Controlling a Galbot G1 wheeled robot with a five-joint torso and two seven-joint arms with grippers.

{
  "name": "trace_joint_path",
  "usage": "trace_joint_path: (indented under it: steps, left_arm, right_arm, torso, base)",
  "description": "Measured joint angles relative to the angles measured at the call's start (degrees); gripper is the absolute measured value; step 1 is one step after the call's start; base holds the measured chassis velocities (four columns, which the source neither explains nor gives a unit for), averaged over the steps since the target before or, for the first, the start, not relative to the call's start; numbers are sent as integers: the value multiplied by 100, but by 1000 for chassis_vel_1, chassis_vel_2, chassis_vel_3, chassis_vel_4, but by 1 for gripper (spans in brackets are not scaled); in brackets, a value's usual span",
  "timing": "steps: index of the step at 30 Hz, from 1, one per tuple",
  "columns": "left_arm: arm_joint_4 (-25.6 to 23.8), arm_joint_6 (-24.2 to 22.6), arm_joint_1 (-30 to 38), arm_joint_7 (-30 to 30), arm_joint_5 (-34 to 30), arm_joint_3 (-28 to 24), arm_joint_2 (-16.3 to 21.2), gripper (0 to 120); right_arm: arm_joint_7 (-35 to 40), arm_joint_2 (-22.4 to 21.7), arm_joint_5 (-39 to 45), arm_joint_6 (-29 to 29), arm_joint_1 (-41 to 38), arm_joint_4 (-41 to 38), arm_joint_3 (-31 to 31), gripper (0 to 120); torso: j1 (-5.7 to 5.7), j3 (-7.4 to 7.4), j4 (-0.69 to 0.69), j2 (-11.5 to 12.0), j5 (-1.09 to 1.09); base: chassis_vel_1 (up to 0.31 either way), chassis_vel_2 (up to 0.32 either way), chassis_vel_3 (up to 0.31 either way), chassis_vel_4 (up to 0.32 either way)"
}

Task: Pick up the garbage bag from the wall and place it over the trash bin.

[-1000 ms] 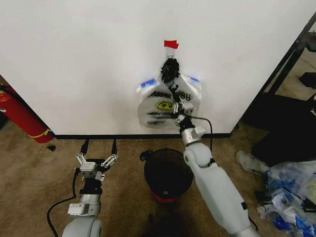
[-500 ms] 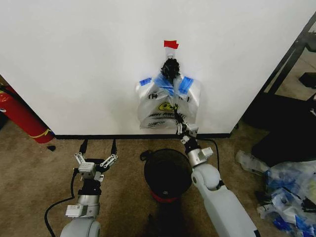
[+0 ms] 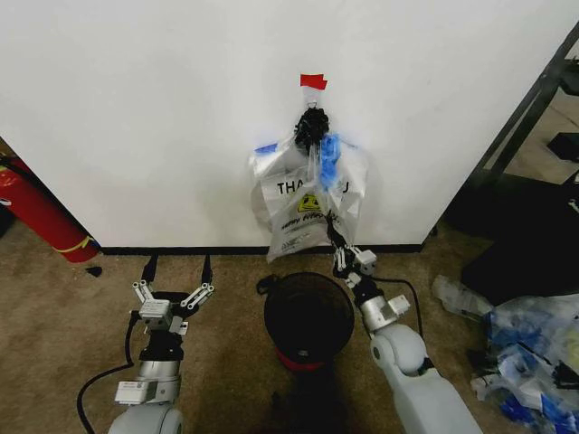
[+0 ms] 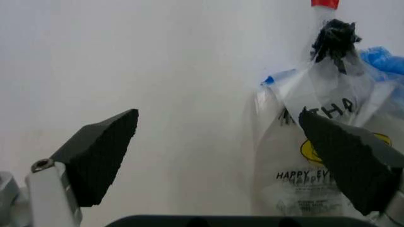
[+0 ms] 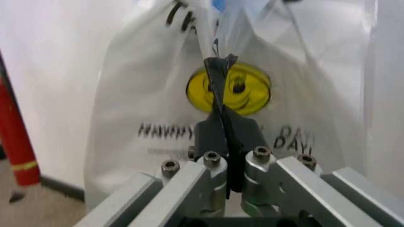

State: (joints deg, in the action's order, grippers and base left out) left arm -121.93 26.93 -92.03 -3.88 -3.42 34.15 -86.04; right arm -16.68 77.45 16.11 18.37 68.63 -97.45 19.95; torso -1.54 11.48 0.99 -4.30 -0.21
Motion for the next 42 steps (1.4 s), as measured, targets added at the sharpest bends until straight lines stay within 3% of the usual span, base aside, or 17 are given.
trace_joint_path:
  steps: [18,42]
  left_arm:
    - [-122,121,-83,16,-183,59,57,100]
    - [53,58,140,16,-277,37,90,100]
  right_arm:
    - [-27,187,-449,803,942,4,352,0]
    - [-305,146,-1101,1779,1316,334,542,0]
  torso:
    - [0,0,-1,0,-1]
    - [0,0,0,0,-1]
  base:
    - [0,0,0,0]
    - [0,0,0,0]
